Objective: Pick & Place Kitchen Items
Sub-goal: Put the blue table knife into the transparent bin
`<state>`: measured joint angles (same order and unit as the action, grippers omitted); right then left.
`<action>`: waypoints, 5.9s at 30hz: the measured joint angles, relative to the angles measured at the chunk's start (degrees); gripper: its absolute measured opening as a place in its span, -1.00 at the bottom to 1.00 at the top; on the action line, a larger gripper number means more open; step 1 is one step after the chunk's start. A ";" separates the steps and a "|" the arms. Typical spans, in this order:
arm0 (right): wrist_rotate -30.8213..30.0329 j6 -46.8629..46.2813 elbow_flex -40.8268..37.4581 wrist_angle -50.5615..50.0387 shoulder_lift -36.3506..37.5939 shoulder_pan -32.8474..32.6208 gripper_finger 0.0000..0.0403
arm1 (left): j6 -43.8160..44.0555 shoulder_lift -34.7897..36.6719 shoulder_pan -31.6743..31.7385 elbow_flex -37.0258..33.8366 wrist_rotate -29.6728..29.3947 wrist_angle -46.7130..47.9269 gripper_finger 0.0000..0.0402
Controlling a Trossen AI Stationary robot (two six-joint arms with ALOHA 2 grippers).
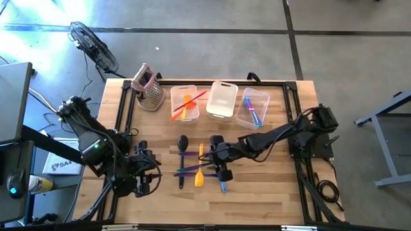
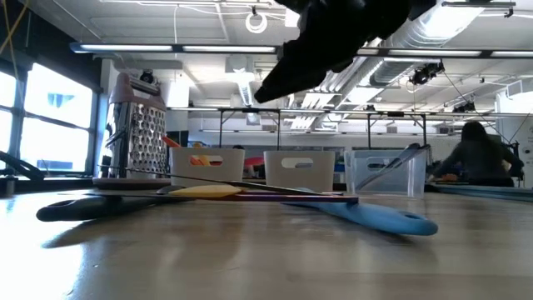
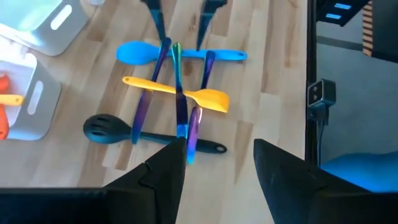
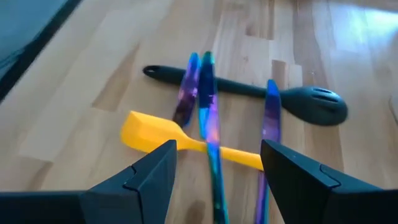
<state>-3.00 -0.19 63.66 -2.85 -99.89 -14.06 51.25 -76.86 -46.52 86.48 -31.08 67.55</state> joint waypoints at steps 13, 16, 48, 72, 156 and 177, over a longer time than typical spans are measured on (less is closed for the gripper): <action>3.22 -0.68 0.02 1.04 -6.74 1.73 0.12 | -0.01 -0.10 0.00 0.02 0.51 1.50 -0.09; 3.34 -0.68 0.02 1.90 -7.76 1.60 0.12 | -0.01 -0.32 0.00 0.02 0.49 2.25 -0.09; 3.61 -1.09 0.02 3.08 -11.28 1.33 0.12 | 0.05 -1.86 0.00 0.09 1.54 3.34 -0.09; 3.10 1.92 0.02 2.17 -12.07 1.48 0.12 | 0.06 -1.84 0.00 0.07 0.61 3.06 -0.09; 5.04 3.69 0.02 0.22 -12.09 3.34 0.12 | 1.01 -1.84 0.01 0.04 -2.48 2.89 -0.09; 5.22 2.73 0.17 3.80 -15.66 3.37 0.11 | 0.04 -1.83 0.02 -0.02 -0.94 4.03 -0.09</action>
<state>2.23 2.55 63.83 0.95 -115.55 -10.69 51.29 -78.69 -46.50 86.46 -32.02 71.58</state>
